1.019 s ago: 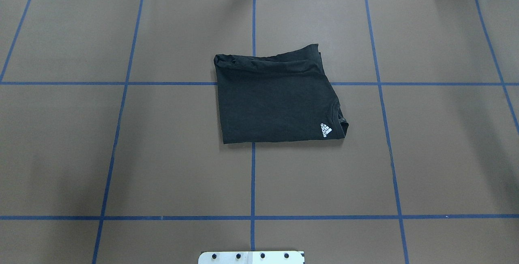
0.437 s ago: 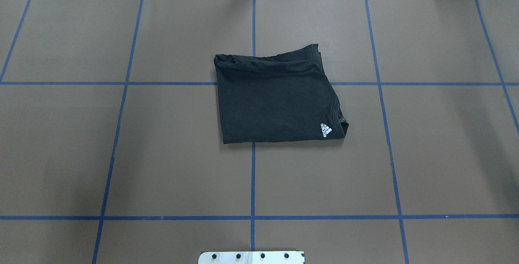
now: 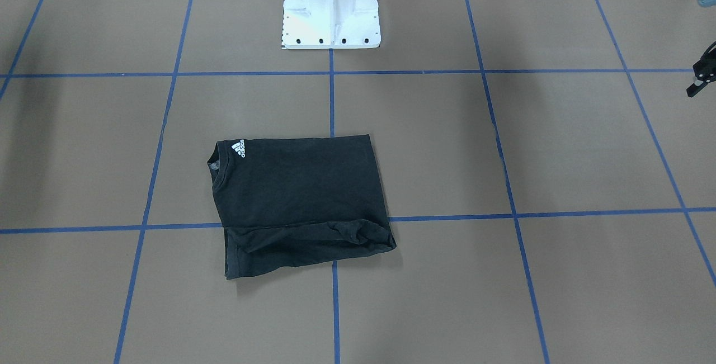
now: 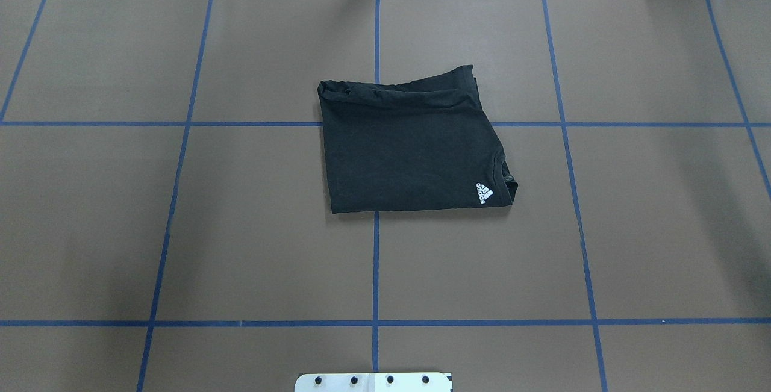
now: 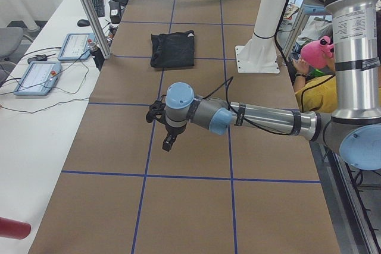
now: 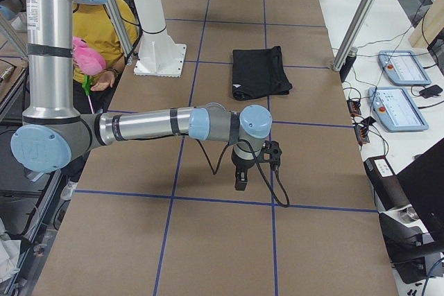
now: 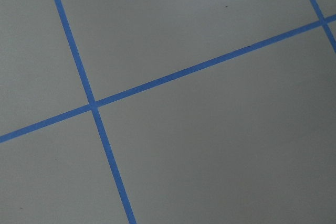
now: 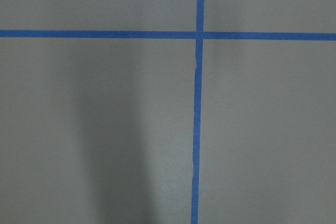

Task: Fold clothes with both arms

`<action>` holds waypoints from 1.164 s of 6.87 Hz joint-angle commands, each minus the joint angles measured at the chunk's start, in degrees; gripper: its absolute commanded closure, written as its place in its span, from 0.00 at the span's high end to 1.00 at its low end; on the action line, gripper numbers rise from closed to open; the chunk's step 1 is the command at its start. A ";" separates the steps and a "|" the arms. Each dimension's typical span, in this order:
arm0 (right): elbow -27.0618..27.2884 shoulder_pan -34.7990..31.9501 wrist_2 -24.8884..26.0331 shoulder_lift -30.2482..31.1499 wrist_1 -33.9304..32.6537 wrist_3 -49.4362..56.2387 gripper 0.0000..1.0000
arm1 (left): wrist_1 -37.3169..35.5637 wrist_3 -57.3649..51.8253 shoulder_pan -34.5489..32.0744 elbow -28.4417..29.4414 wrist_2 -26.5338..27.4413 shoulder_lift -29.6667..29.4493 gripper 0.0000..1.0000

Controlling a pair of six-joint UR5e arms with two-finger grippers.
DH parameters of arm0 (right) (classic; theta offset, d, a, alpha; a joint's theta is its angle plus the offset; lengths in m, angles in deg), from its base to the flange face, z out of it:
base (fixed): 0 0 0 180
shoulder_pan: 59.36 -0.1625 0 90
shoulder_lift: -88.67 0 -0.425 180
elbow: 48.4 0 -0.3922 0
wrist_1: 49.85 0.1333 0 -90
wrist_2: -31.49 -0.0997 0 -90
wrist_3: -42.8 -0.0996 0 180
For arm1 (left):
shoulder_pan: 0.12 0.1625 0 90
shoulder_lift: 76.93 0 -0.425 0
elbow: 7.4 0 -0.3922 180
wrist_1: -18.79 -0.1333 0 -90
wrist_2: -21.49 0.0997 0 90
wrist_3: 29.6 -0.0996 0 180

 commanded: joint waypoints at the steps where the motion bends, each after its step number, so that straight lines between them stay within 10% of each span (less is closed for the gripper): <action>1: -0.10 -0.01 -0.09 0.03 0.00 -0.18 1.00 | -0.02 -0.10 0.02 -0.08 -0.16 0.15 0.99; 8: -0.54 -0.01 -1.92 -0.06 0.00 -0.36 1.00 | 0.42 -0.02 0.02 -0.34 -0.33 -0.47 0.99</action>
